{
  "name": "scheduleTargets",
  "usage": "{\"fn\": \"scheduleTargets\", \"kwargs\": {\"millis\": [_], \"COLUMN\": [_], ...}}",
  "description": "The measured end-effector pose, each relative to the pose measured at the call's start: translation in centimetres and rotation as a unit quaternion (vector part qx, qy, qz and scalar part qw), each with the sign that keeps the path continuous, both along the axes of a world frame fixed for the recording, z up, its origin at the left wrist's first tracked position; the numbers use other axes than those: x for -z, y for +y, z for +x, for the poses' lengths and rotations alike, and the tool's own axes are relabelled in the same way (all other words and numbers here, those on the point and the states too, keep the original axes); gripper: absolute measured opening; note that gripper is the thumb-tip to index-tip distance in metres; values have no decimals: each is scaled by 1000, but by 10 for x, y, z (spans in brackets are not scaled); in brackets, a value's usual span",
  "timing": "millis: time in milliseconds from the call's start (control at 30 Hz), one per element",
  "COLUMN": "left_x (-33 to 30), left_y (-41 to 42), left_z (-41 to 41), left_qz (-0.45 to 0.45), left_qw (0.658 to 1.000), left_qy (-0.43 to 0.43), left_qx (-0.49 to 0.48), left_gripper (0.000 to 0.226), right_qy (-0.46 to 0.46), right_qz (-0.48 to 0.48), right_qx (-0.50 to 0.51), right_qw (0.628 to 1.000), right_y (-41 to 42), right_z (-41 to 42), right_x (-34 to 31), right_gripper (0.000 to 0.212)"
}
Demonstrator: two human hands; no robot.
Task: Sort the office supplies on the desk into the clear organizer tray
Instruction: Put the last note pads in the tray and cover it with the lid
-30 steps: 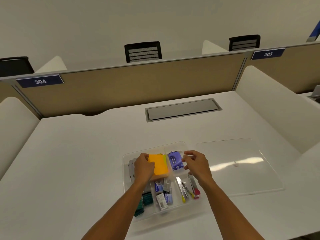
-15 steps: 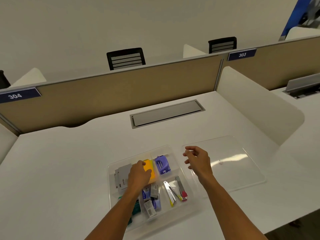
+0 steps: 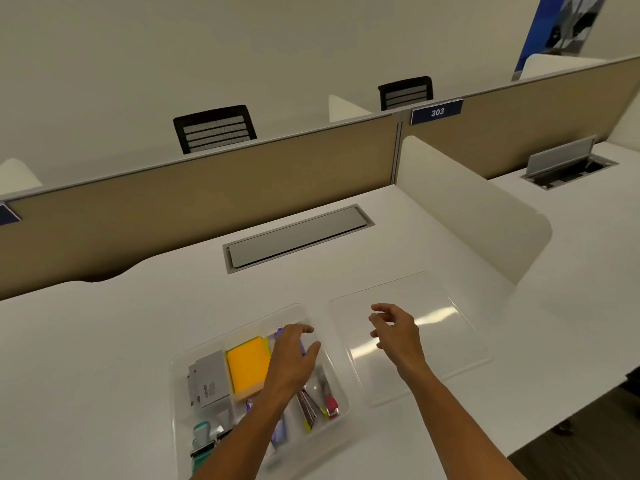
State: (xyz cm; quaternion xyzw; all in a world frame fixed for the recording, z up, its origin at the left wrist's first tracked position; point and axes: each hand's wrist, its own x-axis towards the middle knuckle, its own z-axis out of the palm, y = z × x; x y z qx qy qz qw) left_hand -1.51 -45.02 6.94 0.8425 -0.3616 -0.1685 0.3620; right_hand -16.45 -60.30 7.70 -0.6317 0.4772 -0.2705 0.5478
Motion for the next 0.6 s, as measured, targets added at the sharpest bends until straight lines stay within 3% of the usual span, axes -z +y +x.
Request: {"fn": "scheduleTargets", "kwargs": {"millis": [200,600], "left_x": [0,14], "left_y": [-36,-76], "left_z": [-23,-57], "left_qz": [0,32], "left_qw": [998,997], "left_qy": [-17,-4], "left_qx": [53,69], "left_gripper": [31,33], "right_qy": [1,19], "right_qz": [-4,-13], "right_qx": [21,71], "right_qw": [1000,997], "right_y": [-30,-77], "right_z": [-31,-86], "right_x": [-2,7], "right_gripper": [18,31]}}
